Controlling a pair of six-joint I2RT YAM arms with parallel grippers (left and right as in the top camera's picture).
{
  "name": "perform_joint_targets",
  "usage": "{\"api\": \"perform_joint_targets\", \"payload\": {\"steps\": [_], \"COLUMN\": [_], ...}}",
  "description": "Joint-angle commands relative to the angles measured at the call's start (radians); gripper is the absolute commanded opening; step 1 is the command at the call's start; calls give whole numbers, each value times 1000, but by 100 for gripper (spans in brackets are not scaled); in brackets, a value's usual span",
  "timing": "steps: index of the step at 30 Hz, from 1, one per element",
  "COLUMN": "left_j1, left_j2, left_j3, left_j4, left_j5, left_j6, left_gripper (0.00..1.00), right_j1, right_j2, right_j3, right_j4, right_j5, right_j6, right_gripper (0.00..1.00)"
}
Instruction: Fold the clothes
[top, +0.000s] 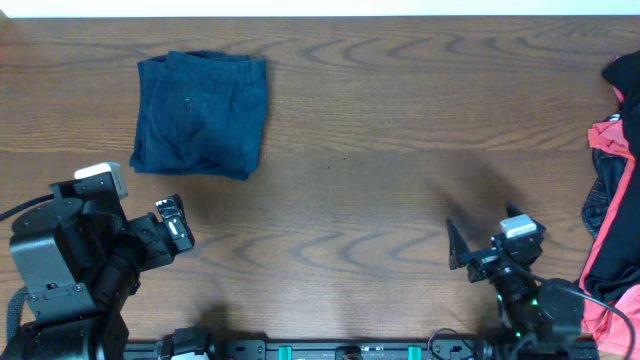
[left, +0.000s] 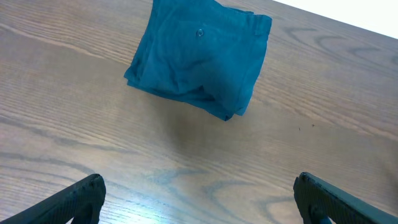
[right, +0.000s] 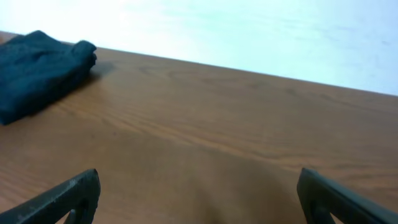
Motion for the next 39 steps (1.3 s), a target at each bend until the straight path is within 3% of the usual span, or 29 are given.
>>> {"api": "perform_joint_targets", "payload": {"steps": [1,6,39], "left_j1": [-2,-2,-2], "left_j2": [0,0,-11], "left_j3": [4,4,4], "left_j4": [0,0,-5], "left_j5": [-5,-5,-14], "left_j6": [9,9,10], "left_gripper": [98,98,98], "right_j1": [7,8,8], "right_j2": [-12,-11,-11], "right_j3": [-82,-122,-122], "right_j4": [68,189,192], "right_j5": [-43,-54,-53], "right_j6": [-13,-13,-13], "right_gripper": [99,99,99]}}
